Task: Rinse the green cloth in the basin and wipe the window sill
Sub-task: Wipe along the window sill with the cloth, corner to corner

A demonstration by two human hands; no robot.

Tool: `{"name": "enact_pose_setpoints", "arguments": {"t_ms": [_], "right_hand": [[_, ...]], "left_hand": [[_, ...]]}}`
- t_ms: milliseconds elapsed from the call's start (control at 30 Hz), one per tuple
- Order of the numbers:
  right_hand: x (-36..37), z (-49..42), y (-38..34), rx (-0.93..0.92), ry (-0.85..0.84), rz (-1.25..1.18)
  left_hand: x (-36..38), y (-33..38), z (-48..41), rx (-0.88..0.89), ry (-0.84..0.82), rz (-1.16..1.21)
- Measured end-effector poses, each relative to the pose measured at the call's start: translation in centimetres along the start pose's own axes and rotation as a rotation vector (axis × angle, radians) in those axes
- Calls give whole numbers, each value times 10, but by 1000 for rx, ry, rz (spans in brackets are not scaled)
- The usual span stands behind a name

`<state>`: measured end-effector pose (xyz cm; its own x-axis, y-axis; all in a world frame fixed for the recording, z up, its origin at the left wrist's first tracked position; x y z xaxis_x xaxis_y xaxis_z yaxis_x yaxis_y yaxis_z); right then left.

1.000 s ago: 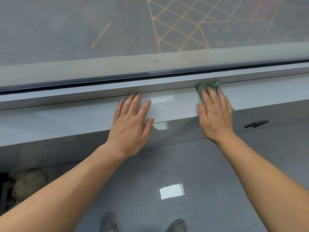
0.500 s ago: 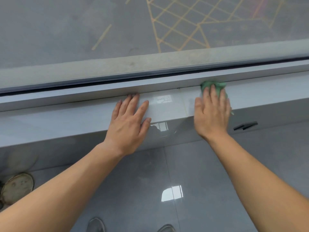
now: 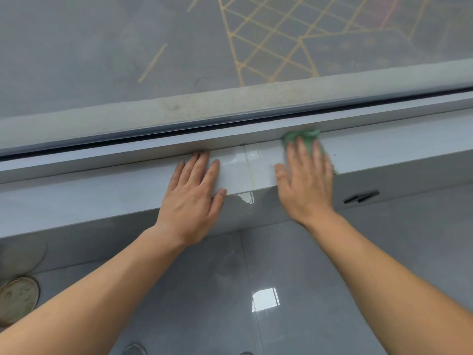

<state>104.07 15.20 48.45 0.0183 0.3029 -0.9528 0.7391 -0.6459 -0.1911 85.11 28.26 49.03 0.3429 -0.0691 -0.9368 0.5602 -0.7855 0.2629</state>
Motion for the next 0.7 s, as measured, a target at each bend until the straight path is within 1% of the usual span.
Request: {"name": "enact_pose_setpoints", "arguments": {"t_ms": [100,133,167,200,300,333,400,433,467,533,567,600,633,700], "right_hand": [[5,13,-24,-357,-109,-63],[3,10,-16,-411,-132,-61],[1,3,-2,-399,-133,-42],[-1,-4,17,-339,-115,-7],[-11,-18,73,-54,-36,70],[-12,-20,81,25,-13,71],[-11,-21,71,133,-2,43],[-10,-18,59,121,-11,17],[-7,-13,44,41,-28,-12],[-3,0,25,-222,-87,-47],[-3,1,27,-316,-116,-56],[-6,-4,38,-351,-132,-66],[-8,-12,54,-333,-125,-67],[-13,-26,95,-198,-84,-38]], "left_hand": [[3,13,-5,12,-7,18],[4,17,-7,19,-12,22],[5,20,-8,22,-18,23],[6,23,-10,21,-21,25],[8,32,-15,30,-28,33],[9,36,-17,36,-33,33],[13,46,-22,47,-39,34],[15,52,-25,54,-42,40],[18,58,-27,58,-45,45],[23,70,-31,75,-48,43],[26,73,-31,86,-47,32],[27,74,-32,93,-47,16],[29,74,-32,96,-47,-2],[30,73,-31,90,-40,-30]]}}
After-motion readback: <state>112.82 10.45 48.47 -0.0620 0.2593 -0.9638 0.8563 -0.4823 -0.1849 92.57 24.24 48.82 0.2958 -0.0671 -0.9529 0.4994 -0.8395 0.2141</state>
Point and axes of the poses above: each hand's wrist, its own z-axis away from the middle knuckle, its own x-axis out of the palm, y = z × x, the point moved 2 cm from there along -z, towards the middle knuckle, and after that the axes turned 15 degrees about y, right-handed, at the moved point
